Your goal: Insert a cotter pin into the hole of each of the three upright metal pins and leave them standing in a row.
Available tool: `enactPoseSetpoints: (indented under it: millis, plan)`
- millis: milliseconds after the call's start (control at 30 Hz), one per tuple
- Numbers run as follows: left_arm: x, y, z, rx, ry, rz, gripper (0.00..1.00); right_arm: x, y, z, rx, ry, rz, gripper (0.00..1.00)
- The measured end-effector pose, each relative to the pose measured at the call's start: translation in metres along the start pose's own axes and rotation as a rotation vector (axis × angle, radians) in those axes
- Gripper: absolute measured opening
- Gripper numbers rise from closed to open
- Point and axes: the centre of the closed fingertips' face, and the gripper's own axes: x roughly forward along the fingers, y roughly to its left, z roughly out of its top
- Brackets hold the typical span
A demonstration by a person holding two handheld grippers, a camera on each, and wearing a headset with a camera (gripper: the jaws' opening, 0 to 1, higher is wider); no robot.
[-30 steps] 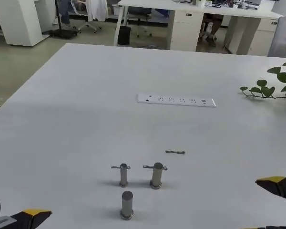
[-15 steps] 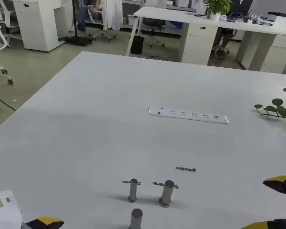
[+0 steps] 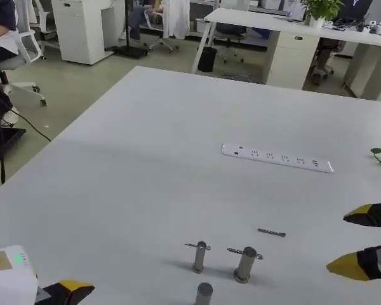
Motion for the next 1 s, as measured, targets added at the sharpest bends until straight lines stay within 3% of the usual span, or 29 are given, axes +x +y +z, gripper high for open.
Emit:
enactPoseSetpoints:
  millis: [233, 400, 533, 867, 1000]
  plan:
    - [-0.004, 0.003, 0.000, -0.009, -0.022, 0.031, 0.96, 0.025, -0.018, 0.013, -0.082, 0.039, 0.009, 0.48]
    - [-0.006, 0.004, 0.000, -0.010, -0.025, 0.043, 0.96, 0.044, -0.024, 0.021, -0.139, 0.049, 0.040, 0.33]
    - [-0.008, 0.005, -0.001, -0.012, -0.022, 0.053, 0.95, 0.061, -0.030, 0.019, -0.147, 0.078, 0.056, 0.28]
    - [-0.010, 0.004, -0.006, -0.040, -0.019, 0.064, 0.95, 0.093, -0.030, 0.008, -0.162, 0.146, 0.116, 0.17]
    - [-0.010, 0.007, -0.007, -0.038, -0.023, 0.084, 0.95, 0.101, -0.031, 0.012, -0.140, 0.139, 0.120, 0.20]
